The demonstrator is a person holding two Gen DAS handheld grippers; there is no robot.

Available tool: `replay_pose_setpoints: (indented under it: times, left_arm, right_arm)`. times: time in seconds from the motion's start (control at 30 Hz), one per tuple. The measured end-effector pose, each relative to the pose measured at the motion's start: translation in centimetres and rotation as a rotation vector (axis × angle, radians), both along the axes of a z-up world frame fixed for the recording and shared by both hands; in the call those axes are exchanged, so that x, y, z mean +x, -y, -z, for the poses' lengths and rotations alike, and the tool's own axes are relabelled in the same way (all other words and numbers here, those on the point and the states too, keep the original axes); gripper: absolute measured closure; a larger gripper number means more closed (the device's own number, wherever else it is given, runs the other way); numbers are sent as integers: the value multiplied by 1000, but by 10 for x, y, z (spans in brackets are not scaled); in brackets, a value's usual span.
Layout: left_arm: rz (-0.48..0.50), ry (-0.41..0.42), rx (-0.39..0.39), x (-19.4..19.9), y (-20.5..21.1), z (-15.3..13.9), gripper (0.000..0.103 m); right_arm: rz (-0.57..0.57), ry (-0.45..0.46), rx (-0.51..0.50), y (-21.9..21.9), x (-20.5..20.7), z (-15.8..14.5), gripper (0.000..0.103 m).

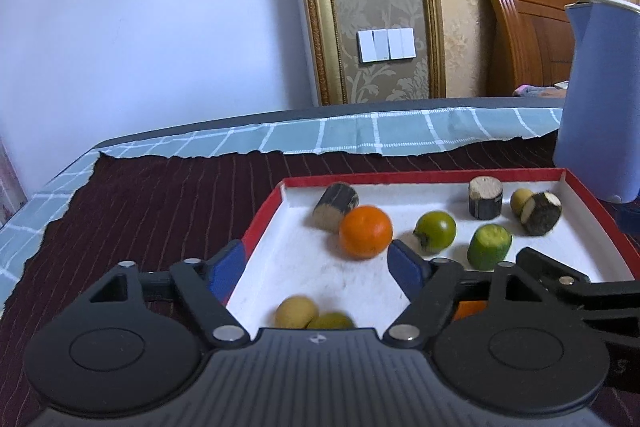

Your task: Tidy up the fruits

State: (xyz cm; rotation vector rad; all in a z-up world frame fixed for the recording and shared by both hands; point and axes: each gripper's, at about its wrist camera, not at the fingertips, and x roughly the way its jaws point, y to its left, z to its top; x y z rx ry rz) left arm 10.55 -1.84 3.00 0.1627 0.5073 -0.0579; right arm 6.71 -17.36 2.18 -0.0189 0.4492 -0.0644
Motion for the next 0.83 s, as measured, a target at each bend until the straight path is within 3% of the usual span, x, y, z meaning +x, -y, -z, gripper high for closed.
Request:
replay_pose_setpoints:
  times: [0.2, 0.33, 0.43, 0.57, 0.73, 0.83]
  left_arm:
    - [-4, -16, -12, -23, -11, 5, 22]
    - [-10, -22, -21, -33, -18, 9, 18]
    - [-12, -27, -23, -39, -22, 12, 16]
    - [-17, -19, -21, -46, -25, 16, 16]
    - [-20, 4, 4, -53, -23, 18, 15]
    - [-7, -6, 4, -55, -24, 21, 8]
  right_arm:
    - [-20, -22, -14, -5, -30, 4, 0]
    - [-46, -89, -7, -7, -46, 12, 0]
    - [-45, -99, -63, -13, -57, 13, 0]
    - [-90, -167, -32, -12, -65, 15, 0]
    - [-77, -234, -66, -14, -60, 25, 0]
    - [-70, -263, -52, -12, -53, 30, 0]
